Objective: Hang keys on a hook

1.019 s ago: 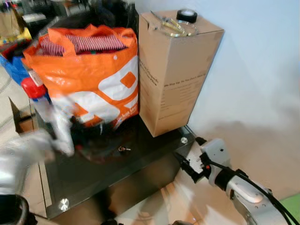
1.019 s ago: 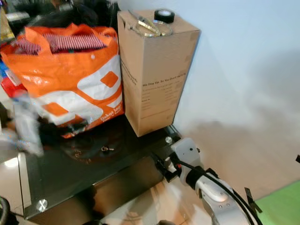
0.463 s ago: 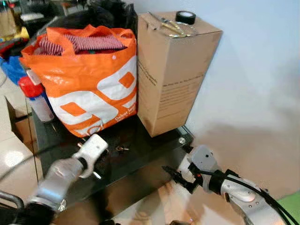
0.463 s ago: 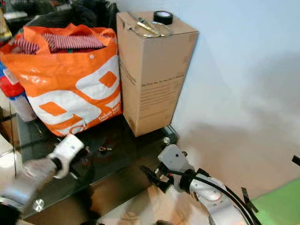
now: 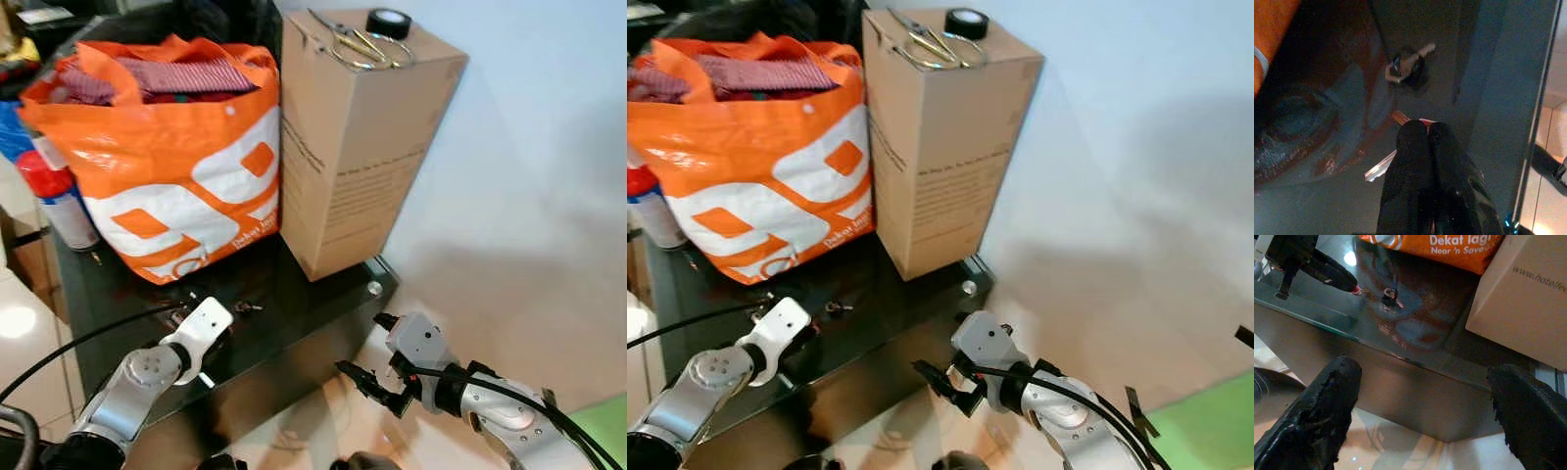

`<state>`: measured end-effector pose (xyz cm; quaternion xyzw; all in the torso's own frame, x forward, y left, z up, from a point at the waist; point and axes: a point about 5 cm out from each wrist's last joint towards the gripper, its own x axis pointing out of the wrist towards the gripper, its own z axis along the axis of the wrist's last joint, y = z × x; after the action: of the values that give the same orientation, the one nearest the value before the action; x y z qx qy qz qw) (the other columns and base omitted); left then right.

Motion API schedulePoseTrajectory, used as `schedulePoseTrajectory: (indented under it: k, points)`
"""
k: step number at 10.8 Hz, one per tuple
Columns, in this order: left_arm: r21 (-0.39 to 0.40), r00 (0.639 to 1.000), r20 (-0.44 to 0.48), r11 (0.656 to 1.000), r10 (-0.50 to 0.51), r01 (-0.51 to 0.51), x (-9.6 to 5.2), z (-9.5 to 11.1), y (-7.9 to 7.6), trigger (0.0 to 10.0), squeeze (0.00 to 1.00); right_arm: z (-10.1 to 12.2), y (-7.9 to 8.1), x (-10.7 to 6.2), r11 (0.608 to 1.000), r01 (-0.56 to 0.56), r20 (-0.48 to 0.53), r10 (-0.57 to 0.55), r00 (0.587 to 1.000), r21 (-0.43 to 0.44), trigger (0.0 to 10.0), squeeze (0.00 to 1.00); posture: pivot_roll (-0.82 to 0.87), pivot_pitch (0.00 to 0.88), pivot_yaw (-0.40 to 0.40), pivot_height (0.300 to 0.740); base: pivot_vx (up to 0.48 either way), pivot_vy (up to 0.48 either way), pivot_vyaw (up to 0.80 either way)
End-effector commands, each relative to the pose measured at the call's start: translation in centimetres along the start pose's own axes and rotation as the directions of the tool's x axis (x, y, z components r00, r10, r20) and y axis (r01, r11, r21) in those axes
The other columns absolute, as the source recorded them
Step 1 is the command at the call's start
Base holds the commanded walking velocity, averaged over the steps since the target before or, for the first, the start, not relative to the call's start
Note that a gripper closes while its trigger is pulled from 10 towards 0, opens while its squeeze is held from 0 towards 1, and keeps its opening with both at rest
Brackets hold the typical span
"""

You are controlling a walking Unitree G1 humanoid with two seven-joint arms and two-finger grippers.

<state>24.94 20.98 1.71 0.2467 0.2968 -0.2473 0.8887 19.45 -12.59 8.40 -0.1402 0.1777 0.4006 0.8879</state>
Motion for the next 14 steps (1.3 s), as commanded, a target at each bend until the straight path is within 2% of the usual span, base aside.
schedulePoseTrajectory:
  k: [1, 2, 5, 7, 8, 9, 10, 13, 14]
  points:
    - [0.004, 1.000, 0.013, 1.000, 0.012, -0.012, 0.1, 0.3, 0.2, 10.0, 0.78, 0.2, -0.1, -0.2, 1.000, -0.001, -0.001, 0.001, 1.000, -0.009, 10.0, 0.00, -0.16, 0.098, -0.085, 0.732, 0.000, 0.000, 0.00]
    - [-0.017, 1.000, 0.018, 1.000, -0.003, 0.003, 0.1, 0.4, 0.1, 10.0, 1.00, 0.3, -0.1, -0.2, 1.000, -0.001, -0.001, 0.001, 1.000, -0.007, 10.0, 0.00, -0.16, 0.099, -0.085, 0.732, 0.000, 0.000, 0.00]
    - [-0.009, 1.000, 0.015, 1.000, -0.017, 0.017, -0.2, 0.2, 0.3, 10.0, 1.00, 0.4, -0.2, -0.3, 1.000, 0.002, 0.002, -0.002, 1.000, -0.002, 10.0, 0.00, -0.17, 0.102, -0.087, 0.732, 0.000, 0.000, 0.00]
    - [0.065, 0.998, 0.058, 0.998, -0.020, 0.016, -0.8, 1.2, 1.0, 10.0, 1.00, 0.5, -0.4, -0.3, 1.000, 0.006, 0.004, -0.006, 1.000, -0.002, 10.0, 0.00, -0.17, 0.107, -0.090, 0.732, 0.000, 0.000, 0.00]
    - [0.136, 0.986, 0.112, 0.985, -0.123, 0.108, -1.5, 2.5, 0.6, 10.0, 1.00, 0.5, -0.6, -0.4, 1.000, 0.007, 0.003, -0.007, 1.000, 0.001, 10.0, 0.00, -0.17, 0.109, -0.095, 0.732, 0.000, 0.000, 0.00]
    - [0.149, 0.985, 0.100, 0.980, -0.144, 0.128, -1.8, 2.5, 0.5, 10.0, 0.82, 0.5, -0.6, -0.5, 1.000, 0.005, 0.001, -0.005, 1.000, 0.002, 10.0, 0.00, -0.17, 0.108, -0.097, 0.732, 0.000, 0.000, 0.00]
    - [0.117, 0.986, 0.052, 0.981, -0.159, 0.152, -2.0, 2.5, 0.6, 10.0, 0.00, 0.5, -0.7, -0.4, 1.000, 0.002, 0.001, -0.002, 1.000, 0.002, 10.0, 0.00, -0.17, 0.110, -0.100, 0.732, 0.000, 0.000, 0.00]
    - [-0.060, 0.985, -0.006, 0.983, -0.174, 0.174, -1.9, 2.5, 0.2, 10.0, 0.00, 0.5, -0.8, -0.2, 1.000, -0.004, 0.003, 0.004, 1.000, 0.002, 10.0, 0.00, -0.16, 0.110, -0.100, 0.732, 0.000, 0.000, 0.00]
    - [-0.049, 0.986, -0.032, 0.986, -0.163, 0.161, -1.4, 2.3, 0.0, 10.0, 0.00, 0.6, -0.8, -0.2, 1.000, -0.006, 0.006, 0.006, 1.000, 0.002, 10.0, 0.00, -0.17, 0.110, -0.100, 0.732, 0.000, 0.000, 0.00]
